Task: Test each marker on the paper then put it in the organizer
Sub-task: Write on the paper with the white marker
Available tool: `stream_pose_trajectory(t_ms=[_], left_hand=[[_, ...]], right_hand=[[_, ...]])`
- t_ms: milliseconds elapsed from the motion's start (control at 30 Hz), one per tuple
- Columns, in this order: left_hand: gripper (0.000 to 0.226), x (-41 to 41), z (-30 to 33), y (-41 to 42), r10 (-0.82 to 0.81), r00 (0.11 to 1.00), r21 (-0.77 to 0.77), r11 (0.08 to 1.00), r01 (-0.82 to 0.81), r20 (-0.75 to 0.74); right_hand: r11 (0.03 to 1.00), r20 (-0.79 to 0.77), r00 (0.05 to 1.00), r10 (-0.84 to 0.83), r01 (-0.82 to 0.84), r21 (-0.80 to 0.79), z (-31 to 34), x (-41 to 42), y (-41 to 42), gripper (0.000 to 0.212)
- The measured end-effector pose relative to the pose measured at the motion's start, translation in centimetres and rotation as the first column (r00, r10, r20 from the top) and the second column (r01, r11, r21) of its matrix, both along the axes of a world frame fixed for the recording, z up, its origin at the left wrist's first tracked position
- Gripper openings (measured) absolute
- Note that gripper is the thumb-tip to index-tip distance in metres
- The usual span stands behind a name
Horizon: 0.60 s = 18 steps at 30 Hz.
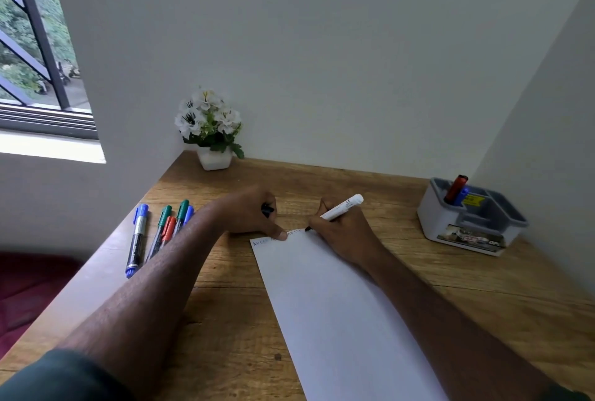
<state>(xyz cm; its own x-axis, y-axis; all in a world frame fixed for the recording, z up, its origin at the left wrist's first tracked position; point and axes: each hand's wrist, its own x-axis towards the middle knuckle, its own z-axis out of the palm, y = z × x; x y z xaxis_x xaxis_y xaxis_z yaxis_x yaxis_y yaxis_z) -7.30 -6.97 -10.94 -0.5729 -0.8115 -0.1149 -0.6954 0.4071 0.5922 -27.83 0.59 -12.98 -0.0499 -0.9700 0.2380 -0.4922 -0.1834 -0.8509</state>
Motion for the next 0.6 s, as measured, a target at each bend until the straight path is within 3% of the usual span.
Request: stream_pose_trajectory(t_ms=[600], left_hand=[[0.030,0.00,0.09,0.18,0.000,1.000,-0.001,1.000,0.000,0.020]], right_hand=[[1.000,0.038,0.999,-0.025,0.026,-0.013,-0.36,-0.27,-0.29,0.038]])
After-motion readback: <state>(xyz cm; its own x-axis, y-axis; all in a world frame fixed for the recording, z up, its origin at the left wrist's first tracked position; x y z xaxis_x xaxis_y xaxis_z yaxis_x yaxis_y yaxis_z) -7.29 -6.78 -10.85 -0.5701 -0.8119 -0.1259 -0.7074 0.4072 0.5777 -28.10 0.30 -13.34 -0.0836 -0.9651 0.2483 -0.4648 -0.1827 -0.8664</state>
